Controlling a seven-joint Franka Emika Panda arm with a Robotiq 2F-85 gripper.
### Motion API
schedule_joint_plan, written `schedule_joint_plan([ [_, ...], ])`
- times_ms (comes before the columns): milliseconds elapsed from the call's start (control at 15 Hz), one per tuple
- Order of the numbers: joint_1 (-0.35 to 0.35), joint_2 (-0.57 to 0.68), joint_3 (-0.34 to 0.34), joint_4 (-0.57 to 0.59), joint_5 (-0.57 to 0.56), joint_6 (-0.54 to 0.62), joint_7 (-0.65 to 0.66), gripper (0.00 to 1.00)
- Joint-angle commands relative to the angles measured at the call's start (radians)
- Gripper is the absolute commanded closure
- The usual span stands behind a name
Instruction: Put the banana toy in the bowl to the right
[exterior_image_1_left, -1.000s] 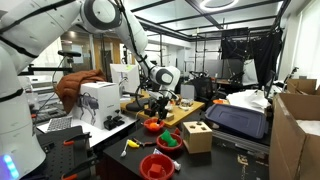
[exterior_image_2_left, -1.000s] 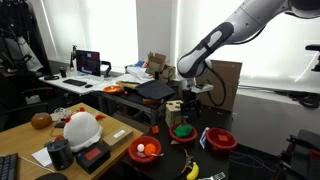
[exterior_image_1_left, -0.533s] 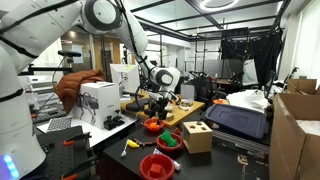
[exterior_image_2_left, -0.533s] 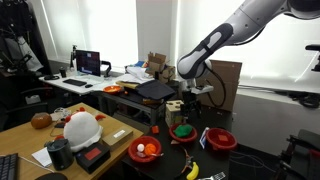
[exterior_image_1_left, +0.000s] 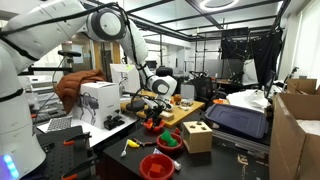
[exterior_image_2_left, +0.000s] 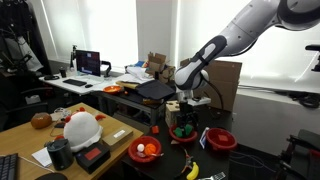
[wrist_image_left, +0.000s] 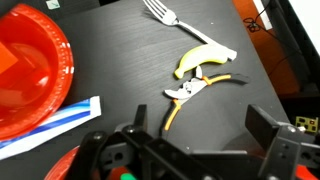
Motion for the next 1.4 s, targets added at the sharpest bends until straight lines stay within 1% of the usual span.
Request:
schedule_joint_plan([
  [0, 0.026, 0.078, 0.023, 0.033, 0.056, 0.073, 0.058, 0.00],
  [200, 0.056, 0.138, 0.036, 0.044, 0.073, 0.109, 0.092, 0.00],
  [400, 0.078, 0.184, 0.038, 0.061, 0.071, 0.103, 0.122, 0.00],
  [600, 0.079, 0.197, 0.031, 0.046, 0.074, 0.098, 0.150, 0.00],
  [667, 0.081, 0.195, 0.026, 0.034, 0.078, 0.118, 0.167, 0.00],
  [800, 0.075, 0.204, 0.025, 0.036, 0.086, 0.106, 0.192, 0.00],
  [1067, 0.069, 0.214, 0.036, 0.030, 0.091, 0.094, 0.185, 0.00],
  [1333, 0.070, 0.211, 0.029, 0.002, 0.083, 0.063, 0.183, 0.00],
])
